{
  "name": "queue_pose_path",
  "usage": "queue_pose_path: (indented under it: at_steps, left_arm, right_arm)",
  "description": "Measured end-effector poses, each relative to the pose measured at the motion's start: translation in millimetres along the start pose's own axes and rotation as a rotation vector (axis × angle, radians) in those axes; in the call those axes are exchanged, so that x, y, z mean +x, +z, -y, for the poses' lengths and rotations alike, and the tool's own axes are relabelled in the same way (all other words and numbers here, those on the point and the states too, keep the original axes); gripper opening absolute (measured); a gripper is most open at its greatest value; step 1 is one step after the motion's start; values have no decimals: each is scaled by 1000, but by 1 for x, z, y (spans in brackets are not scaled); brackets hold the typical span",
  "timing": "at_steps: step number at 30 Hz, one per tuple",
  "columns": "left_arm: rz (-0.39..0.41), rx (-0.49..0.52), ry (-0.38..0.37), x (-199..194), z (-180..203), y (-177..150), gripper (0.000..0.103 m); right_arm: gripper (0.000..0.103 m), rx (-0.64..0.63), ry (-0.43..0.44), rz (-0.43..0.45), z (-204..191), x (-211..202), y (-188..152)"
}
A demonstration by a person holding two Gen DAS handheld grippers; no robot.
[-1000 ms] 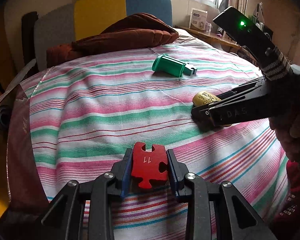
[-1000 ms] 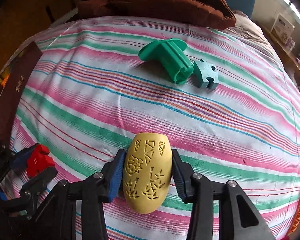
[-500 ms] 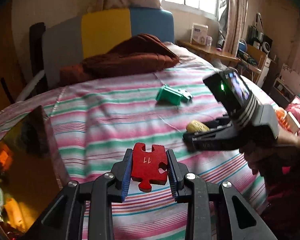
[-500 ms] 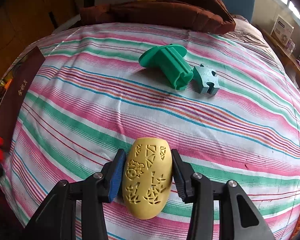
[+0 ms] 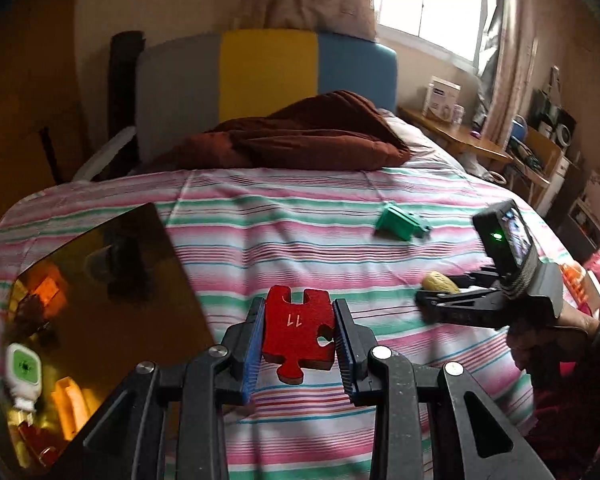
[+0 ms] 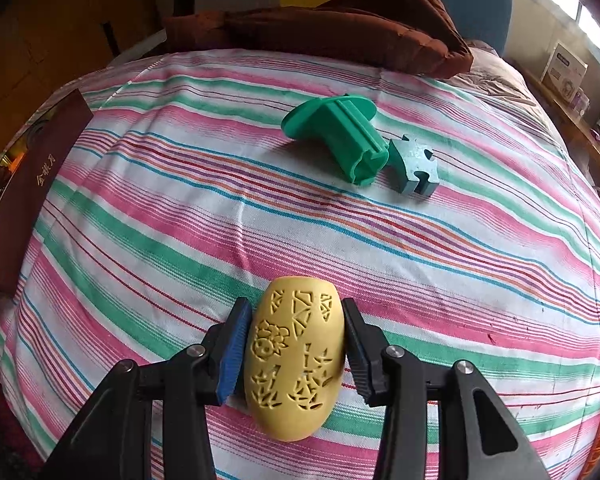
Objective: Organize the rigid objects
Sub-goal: 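Carry the red puzzle piece over the gold tray and open the left gripper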
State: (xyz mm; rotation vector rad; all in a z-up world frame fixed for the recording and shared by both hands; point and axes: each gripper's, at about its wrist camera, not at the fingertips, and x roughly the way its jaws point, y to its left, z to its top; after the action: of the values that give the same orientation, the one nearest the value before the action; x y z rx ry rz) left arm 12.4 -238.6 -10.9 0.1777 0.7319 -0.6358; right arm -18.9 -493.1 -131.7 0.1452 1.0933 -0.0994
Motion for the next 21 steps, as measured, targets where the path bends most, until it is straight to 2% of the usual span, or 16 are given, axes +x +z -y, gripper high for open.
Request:
queue_pose_path:
  at_steps: [9, 14, 21]
  left_arm:
    - [-37, -101, 66, -5, -50, -13, 33]
    - [-70, -248, 45, -17, -105, -24, 33]
    - [-80, -489, 128, -45, -206, -48, 33]
  right_arm:
    - [45, -16, -17, 9, -4, -1, -1]
    - [45, -27, -25, 11, -6, -1, -1]
    - [45, -38, -42, 8, -10, -1, -1]
